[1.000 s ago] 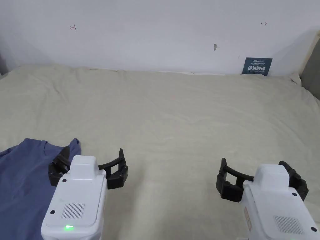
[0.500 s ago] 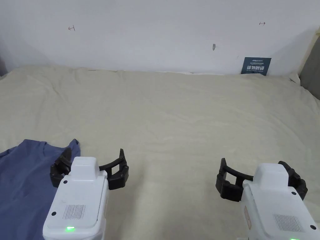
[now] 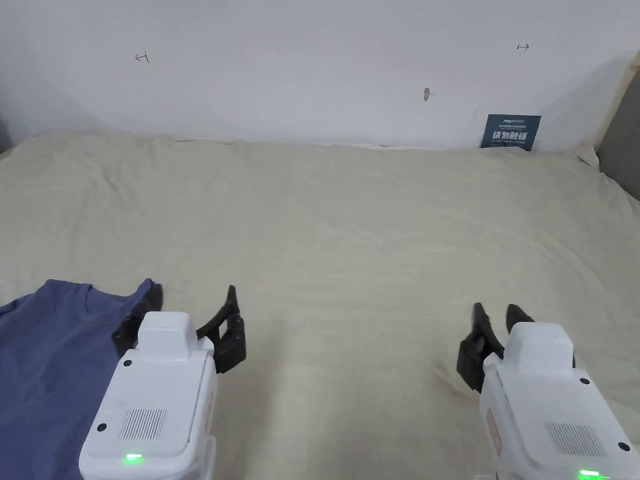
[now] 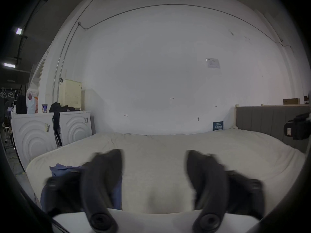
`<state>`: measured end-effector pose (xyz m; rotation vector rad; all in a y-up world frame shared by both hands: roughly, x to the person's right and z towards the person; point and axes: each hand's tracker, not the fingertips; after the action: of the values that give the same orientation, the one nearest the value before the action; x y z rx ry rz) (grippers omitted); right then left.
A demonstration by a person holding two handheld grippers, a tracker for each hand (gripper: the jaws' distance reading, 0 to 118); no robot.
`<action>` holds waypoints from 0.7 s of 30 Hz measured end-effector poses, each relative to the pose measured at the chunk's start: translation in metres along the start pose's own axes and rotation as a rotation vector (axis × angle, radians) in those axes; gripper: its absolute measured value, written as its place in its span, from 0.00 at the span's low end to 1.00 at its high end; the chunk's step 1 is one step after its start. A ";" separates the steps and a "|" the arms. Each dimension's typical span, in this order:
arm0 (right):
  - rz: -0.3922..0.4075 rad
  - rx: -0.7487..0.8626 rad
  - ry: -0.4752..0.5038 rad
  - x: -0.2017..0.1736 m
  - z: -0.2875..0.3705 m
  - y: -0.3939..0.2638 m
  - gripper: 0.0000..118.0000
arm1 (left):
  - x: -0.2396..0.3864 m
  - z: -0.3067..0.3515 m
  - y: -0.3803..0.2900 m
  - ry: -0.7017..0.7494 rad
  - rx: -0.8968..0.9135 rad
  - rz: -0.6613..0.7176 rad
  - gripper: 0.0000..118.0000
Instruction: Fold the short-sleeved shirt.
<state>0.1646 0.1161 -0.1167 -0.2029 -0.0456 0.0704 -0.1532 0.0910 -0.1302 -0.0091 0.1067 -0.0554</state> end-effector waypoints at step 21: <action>0.029 0.030 0.245 -0.087 -0.032 0.028 0.00 | -0.098 0.016 0.004 0.228 -0.063 0.040 0.00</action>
<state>0.0774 0.1309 -0.1571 -0.1812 0.2019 0.0746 -0.2489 0.1010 -0.1038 -0.0639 0.3360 -0.0131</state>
